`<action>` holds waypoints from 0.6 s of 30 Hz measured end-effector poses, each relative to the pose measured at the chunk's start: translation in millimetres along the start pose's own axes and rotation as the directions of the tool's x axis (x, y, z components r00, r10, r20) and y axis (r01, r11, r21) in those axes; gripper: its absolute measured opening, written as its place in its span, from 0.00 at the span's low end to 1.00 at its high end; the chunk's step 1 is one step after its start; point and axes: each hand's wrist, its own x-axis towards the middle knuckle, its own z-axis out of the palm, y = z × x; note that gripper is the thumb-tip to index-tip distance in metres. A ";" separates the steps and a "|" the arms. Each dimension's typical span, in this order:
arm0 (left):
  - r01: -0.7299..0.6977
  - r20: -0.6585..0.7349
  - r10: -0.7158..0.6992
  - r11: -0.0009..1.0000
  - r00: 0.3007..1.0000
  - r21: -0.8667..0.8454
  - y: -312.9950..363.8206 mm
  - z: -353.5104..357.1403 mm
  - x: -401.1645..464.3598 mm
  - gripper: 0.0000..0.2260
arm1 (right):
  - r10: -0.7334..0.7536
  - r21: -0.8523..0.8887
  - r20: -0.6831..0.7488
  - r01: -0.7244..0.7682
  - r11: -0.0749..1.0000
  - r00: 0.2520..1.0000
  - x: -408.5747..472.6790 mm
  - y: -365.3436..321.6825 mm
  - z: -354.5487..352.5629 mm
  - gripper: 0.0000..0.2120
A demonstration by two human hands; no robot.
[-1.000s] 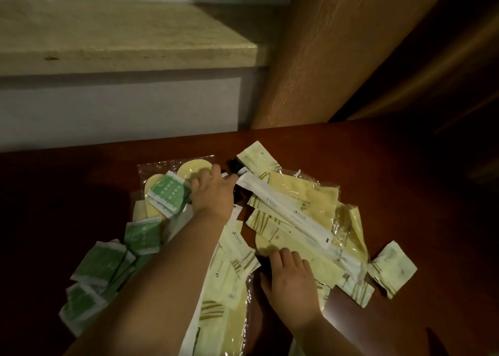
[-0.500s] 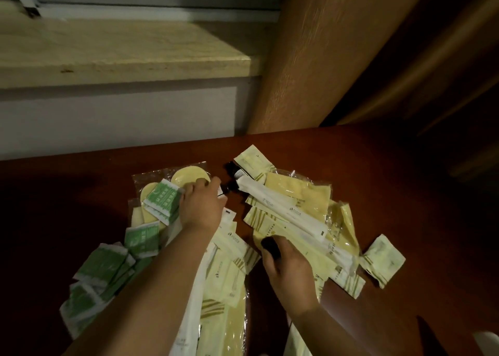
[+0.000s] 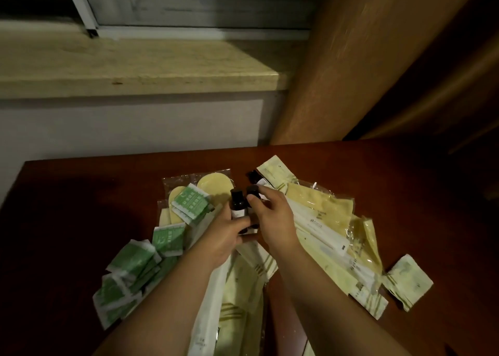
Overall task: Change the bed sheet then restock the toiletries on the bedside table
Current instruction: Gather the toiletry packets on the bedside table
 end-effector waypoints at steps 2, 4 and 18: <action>-0.021 -0.088 0.026 0.999 0.996 0.048 0.5 -4.0 6.8 0.19 | -0.040 -0.074 0.039 0.042 0.996 0.998 5.7 -3.3 4.1 0.13; -0.027 -0.145 0.032 0.999 0.989 0.041 1.0 -9.3 11.7 0.15 | -0.071 -0.144 0.033 0.075 0.987 0.997 18.0 -2.5 5.1 0.14; -0.031 -0.280 0.011 0.997 0.960 -0.065 13.9 -51.6 40.9 0.13 | 0.152 -0.833 -0.013 -0.094 0.546 0.988 101.2 39.0 18.6 0.17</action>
